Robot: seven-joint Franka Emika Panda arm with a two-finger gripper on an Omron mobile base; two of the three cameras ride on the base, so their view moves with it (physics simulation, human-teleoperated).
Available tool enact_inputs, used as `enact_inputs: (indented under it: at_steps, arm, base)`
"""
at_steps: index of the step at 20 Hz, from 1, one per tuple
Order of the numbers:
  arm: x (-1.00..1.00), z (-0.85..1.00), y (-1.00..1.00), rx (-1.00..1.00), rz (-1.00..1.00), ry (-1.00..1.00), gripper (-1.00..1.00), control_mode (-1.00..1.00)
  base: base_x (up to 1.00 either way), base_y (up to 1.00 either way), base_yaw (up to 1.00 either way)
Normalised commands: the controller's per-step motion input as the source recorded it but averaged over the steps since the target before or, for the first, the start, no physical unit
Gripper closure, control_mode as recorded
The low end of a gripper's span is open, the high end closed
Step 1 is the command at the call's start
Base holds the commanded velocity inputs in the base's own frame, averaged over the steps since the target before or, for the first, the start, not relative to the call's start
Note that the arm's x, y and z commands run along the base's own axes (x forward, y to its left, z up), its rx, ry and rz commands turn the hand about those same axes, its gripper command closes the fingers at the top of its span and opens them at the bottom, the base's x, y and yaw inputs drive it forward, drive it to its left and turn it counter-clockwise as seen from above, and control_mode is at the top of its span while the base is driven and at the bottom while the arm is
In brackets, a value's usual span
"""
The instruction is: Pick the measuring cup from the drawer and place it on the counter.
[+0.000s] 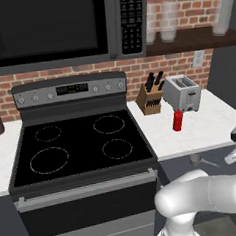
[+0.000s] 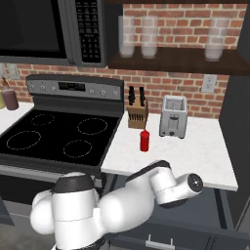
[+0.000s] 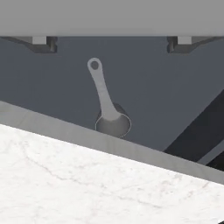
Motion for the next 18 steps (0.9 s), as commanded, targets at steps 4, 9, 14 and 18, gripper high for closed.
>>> enact_inputs:
  at_steps: [4, 9, 14, 18]
  arm:
    - [0.0, -0.14, -0.06, 0.07, 0.0, -0.1, -1.0, -1.0]
    - [0.07, -0.15, 0.0, 0.0, 0.0, -0.01, -1.0, -1.0]
    - [0.07, -0.21, 0.07, 0.0, 0.0, 0.0, -1.0, -1.0]
    - [0.02, -0.41, 0.15, 0.0, 0.0, 0.0, -1.0, -1.0]
  base:
    - [0.0, 0.0, 0.0]
    - [0.0, 0.0, 0.0]
    - [0.0, 0.0, 0.0]
    - [0.0, 0.0, 0.0]
